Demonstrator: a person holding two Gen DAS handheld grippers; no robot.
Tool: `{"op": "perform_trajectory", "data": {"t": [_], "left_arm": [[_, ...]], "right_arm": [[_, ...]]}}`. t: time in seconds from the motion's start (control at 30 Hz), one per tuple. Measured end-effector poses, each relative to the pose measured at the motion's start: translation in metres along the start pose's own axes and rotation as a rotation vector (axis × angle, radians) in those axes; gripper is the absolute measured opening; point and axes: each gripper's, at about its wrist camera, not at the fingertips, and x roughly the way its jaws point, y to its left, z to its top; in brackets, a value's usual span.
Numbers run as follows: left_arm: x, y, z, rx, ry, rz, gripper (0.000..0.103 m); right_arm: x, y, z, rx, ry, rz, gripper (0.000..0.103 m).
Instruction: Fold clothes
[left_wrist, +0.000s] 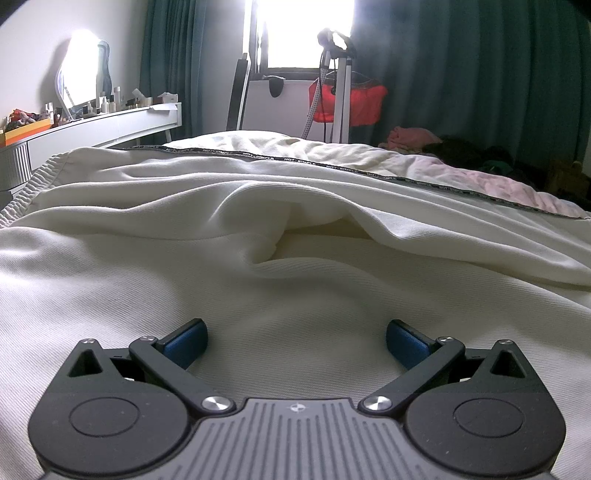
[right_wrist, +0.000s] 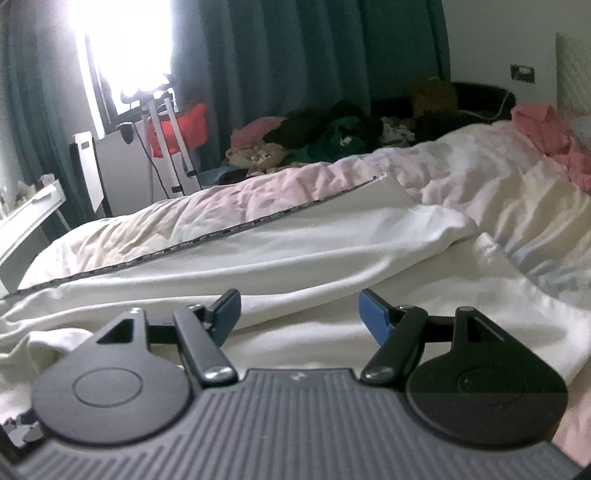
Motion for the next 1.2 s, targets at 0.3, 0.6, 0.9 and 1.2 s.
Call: {"op": "perform_trajectory", "data": {"t": [0.3, 0.6, 0.9, 1.2], "left_arm": [[0.000, 0.001, 0.000, 0.000, 0.000, -0.001, 0.103], [0.000, 0.001, 0.000, 0.001, 0.000, -0.001, 0.103], [0.000, 0.000, 0.000, 0.001, 0.000, -0.001, 0.103], [0.000, 0.000, 0.000, 0.000, 0.000, -0.001, 0.103]], "right_arm": [[0.004, -0.005, 0.000, 0.040, 0.016, 0.009, 0.072], [0.002, -0.008, 0.000, 0.075, 0.026, 0.020, 0.072], [0.005, -0.012, 0.001, 0.094, 0.040, 0.018, 0.072], [0.005, -0.013, 0.001, 0.100, 0.041, 0.015, 0.072]]}}
